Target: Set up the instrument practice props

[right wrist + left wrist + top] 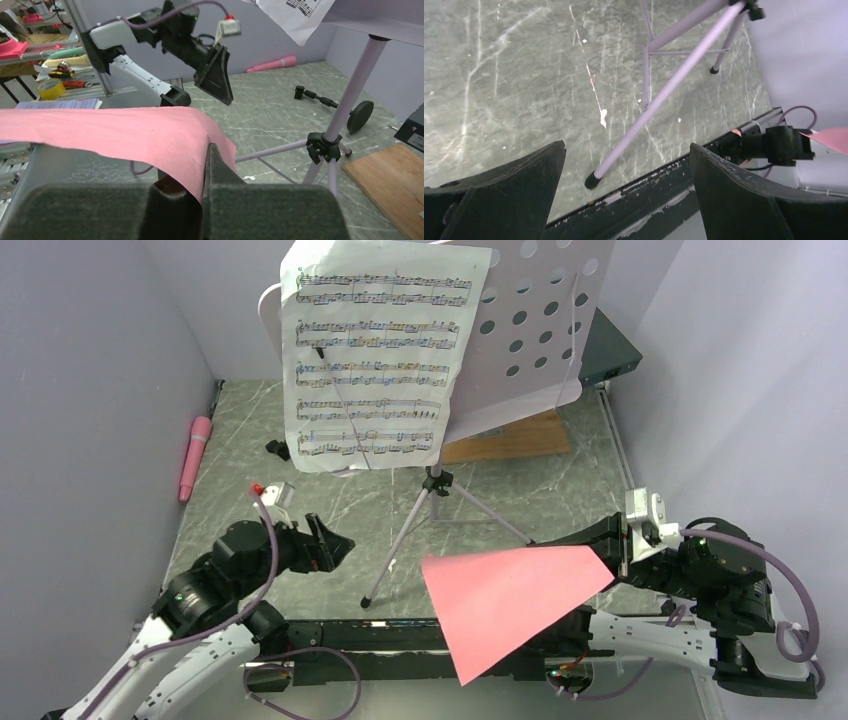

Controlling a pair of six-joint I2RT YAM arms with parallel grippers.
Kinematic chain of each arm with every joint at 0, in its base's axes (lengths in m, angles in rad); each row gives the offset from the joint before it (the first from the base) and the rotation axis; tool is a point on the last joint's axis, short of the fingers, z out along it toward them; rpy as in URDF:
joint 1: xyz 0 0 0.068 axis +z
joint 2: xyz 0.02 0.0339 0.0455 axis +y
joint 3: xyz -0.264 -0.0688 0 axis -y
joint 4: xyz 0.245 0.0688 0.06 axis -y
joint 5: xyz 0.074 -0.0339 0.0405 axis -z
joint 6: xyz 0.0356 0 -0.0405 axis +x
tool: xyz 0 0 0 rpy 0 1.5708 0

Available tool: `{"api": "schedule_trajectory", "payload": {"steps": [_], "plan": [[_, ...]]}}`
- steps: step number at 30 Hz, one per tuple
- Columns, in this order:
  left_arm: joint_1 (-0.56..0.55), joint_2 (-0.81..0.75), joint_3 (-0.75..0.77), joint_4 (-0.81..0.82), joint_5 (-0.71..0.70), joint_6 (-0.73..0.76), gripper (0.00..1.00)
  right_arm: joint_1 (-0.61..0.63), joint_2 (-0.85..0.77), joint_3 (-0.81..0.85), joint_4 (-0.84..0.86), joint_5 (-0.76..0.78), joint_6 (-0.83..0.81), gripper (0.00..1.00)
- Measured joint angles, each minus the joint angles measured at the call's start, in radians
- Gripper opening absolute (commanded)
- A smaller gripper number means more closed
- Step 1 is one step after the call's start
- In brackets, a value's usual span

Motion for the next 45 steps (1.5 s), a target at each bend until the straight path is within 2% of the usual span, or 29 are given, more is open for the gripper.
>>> {"api": "schedule_trajectory", "payload": {"steps": [4,7,13,18,22,29,36,45], "plan": [[0.0,0.01,-0.18,0.192,-0.003,-0.054,1.0,0.0,-0.01,-0.007,0.002,-0.003,0.0,0.0],[0.0,0.101,-0.267,0.33,0.034,-0.059,0.99,0.0,-0.01,-0.02,0.003,-0.004,0.0,0.0],[0.0,0.409,-0.307,0.629,0.16,-0.049,1.0,0.0,-0.011,-0.048,0.008,-0.023,0.003,0.0],[-0.007,0.6,-0.302,0.773,0.227,-0.043,1.0,0.0,-0.014,-0.053,0.021,-0.035,0.003,0.0],[-0.014,0.679,-0.294,0.823,0.227,-0.045,0.99,0.0,-0.016,-0.053,0.03,-0.043,0.002,0.0],[-0.014,0.702,-0.294,0.832,0.12,-0.06,0.98,0.0,-0.015,-0.063,0.038,-0.053,0.002,0.0],[0.009,0.67,-0.293,0.725,-0.019,-0.081,0.98,0.0,-0.014,-0.064,0.041,-0.052,0.003,0.0],[0.076,0.651,-0.271,0.613,-0.107,-0.071,0.99,0.0,-0.012,-0.074,0.052,-0.052,0.007,0.0]]}}
